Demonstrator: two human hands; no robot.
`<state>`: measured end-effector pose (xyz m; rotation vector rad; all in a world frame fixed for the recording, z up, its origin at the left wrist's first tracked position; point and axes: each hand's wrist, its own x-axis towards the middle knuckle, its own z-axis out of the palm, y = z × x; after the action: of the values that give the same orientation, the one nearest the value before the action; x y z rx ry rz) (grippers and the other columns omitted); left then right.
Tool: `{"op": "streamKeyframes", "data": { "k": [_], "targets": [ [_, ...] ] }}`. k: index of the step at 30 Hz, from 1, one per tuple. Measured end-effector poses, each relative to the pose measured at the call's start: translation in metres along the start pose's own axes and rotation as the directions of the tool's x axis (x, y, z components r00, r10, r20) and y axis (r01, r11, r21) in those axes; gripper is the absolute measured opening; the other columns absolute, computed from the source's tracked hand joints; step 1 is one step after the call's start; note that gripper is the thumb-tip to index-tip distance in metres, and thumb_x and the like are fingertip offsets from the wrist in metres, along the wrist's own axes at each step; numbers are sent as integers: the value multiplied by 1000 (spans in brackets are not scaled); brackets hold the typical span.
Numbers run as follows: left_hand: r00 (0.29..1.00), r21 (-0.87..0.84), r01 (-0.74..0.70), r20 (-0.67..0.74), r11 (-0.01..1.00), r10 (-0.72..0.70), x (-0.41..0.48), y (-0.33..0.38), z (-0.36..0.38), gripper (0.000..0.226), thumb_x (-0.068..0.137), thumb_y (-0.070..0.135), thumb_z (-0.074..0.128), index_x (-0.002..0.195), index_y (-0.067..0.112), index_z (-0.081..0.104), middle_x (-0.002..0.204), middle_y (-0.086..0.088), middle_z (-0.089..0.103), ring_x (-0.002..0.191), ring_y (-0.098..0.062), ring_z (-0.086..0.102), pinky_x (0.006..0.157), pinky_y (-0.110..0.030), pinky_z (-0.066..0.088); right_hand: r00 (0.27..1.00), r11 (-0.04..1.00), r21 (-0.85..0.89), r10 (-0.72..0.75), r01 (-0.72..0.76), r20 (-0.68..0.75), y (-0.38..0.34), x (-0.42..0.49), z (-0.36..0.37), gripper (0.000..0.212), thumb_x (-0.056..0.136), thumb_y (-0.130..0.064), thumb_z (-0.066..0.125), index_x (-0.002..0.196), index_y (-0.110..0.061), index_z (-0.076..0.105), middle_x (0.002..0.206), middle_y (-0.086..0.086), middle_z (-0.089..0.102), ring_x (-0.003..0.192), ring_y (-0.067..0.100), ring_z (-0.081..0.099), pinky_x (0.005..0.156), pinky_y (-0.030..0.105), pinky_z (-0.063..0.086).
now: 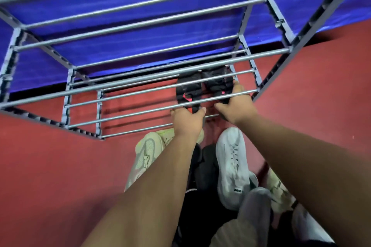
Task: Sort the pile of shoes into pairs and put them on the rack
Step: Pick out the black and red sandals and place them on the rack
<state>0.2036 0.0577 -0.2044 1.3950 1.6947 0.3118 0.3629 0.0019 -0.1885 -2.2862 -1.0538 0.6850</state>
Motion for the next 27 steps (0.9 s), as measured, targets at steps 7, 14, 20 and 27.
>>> {"op": "streamKeyframes", "data": {
  "k": [7, 14, 20, 27],
  "targets": [
    [1000, 21, 25, -12, 999, -24, 11, 5, 27, 77, 79, 67, 71, 109, -4, 70, 107, -18, 69, 98, -34, 70, 73, -34, 56, 1000, 998, -59, 27, -26, 13, 14, 16, 14, 97, 84, -32, 83, 160, -7, 27, 160, 9, 40, 145, 32, 44, 117, 39, 42],
    [1000, 95, -4, 24, 995, 2, 20, 3, 38, 87, 78, 71, 70, 126, -1, 64, 110, -13, 71, 87, -26, 71, 67, -31, 58, 997, 972, -234, 31, -15, 66, 17, 27, 21, 102, 95, -40, 73, 165, -1, 10, 172, 14, 14, 157, 32, 22, 126, 35, 25],
    [977, 109, -24, 214, 994, 0, 21, 3, 15, 39, 85, 32, 85, 102, 4, 64, 98, -6, 65, 74, -16, 60, 59, -27, 44, 995, 954, -296, 70, -44, 78, 12, 23, 21, 98, 97, -42, 68, 165, 1, 12, 170, 18, 12, 157, 36, 20, 126, 37, 27],
    [956, -35, -40, 290, 999, 48, 15, -6, -2, 19, 91, 12, 73, 92, 20, 55, 111, -18, 74, 94, -31, 72, 87, -47, 60, 1000, 961, -275, -24, 24, 4, 7, 5, 20, 69, 95, -28, 66, 153, -3, 38, 162, 15, 36, 147, 40, 37, 120, 45, 38]
  ]
}}
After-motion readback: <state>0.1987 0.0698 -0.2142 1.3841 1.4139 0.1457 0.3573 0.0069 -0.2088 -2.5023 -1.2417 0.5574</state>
